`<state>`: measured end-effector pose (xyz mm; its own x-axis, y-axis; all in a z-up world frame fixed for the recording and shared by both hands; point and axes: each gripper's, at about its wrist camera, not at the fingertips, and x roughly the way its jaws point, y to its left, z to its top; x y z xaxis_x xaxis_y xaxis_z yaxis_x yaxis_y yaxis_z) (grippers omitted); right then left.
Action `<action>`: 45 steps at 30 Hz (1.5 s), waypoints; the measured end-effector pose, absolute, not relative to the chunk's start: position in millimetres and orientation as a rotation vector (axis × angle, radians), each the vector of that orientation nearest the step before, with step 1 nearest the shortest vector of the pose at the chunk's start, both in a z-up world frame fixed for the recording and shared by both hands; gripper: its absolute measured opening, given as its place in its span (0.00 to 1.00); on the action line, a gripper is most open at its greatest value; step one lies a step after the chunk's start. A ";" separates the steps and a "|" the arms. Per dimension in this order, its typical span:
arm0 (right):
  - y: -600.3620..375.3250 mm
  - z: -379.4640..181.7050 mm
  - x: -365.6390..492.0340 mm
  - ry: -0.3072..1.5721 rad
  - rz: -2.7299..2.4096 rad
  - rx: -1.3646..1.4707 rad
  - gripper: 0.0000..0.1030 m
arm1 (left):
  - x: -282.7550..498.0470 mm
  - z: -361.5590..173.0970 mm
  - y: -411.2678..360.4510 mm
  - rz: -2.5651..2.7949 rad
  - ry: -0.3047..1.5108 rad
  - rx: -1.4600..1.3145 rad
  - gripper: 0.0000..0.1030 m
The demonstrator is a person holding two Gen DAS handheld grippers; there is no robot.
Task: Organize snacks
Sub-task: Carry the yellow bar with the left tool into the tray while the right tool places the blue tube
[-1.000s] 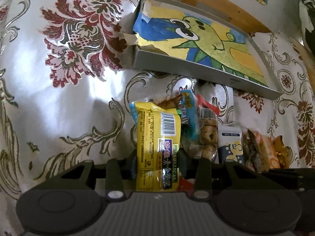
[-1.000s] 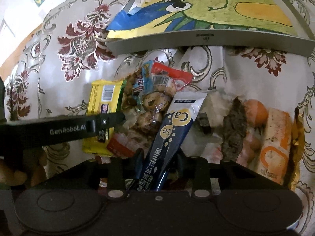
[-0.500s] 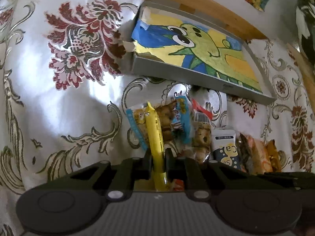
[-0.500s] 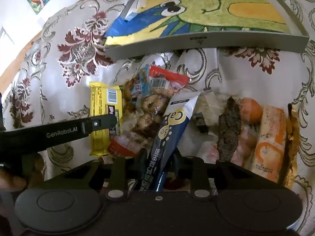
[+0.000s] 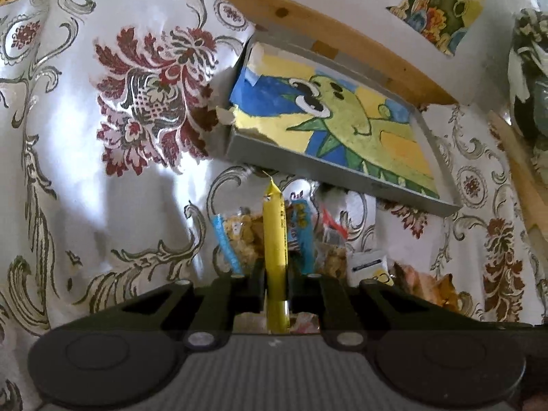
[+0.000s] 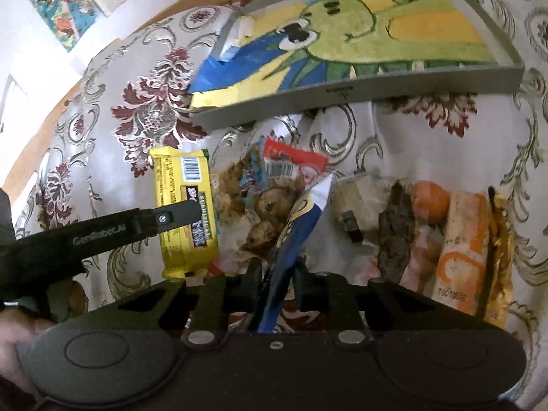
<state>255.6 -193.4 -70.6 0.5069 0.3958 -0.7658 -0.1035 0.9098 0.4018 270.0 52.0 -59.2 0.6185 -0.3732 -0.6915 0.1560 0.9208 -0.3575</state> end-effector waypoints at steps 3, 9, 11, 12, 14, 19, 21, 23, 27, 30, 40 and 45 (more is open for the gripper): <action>-196.1 -62.0 249.8 0.961 0.299 0.287 0.09 | 267.3 -55.8 51.4 -0.307 0.836 -0.263 0.12; -200.0 -64.3 251.4 0.960 0.294 0.286 0.08 | 261.7 -47.6 51.1 -0.311 0.800 -0.265 0.12; -197.4 -60.4 249.5 0.944 0.299 0.272 0.08 | 259.3 -43.6 51.2 -0.302 0.785 -0.250 0.12; -195.9 -57.5 248.1 0.930 0.305 0.264 0.08 | 258.8 -41.8 51.3 -0.301 0.781 -0.249 0.12; -193.8 -51.2 245.9 0.906 0.336 0.271 0.07 | 257.7 -37.9 53.3 -0.304 0.766 -0.266 0.12; -183.9 -38.0 242.4 0.834 0.396 0.237 0.07 | 256.6 -28.8 56.7 -0.328 0.725 -0.299 0.12; -183.7 -35.6 246.2 0.811 0.402 0.244 0.07 | 260.2 -26.8 54.3 -0.332 0.714 -0.297 0.12; -183.8 -32.7 255.7 0.782 0.390 0.245 0.07 | 269.5 -24.2 50.5 -0.329 0.701 -0.283 0.12; -191.5 -22.3 277.6 0.666 0.375 0.260 0.07 | 287.7 -20.3 48.3 -0.294 0.677 -0.298 0.12; -202.4 -15.3 301.8 0.589 0.348 0.288 0.07 | 306.7 -17.1 39.7 -0.269 0.644 -0.312 0.12; -233.8 -22.2 394.5 0.507 0.274 0.360 0.07 | 370.3 -13.8 12.2 -0.299 0.524 -0.342 0.12; -235.3 -38.6 430.6 0.538 0.257 0.392 0.07 | 381.1 -33.3 11.8 -0.303 0.544 -0.303 0.12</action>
<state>430.6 -235.3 -38.6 0.8294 0.3371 -0.4455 -0.1351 0.8948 0.4256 381.1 11.8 -33.3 0.8138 -0.3580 -0.4578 0.1998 0.9121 -0.3581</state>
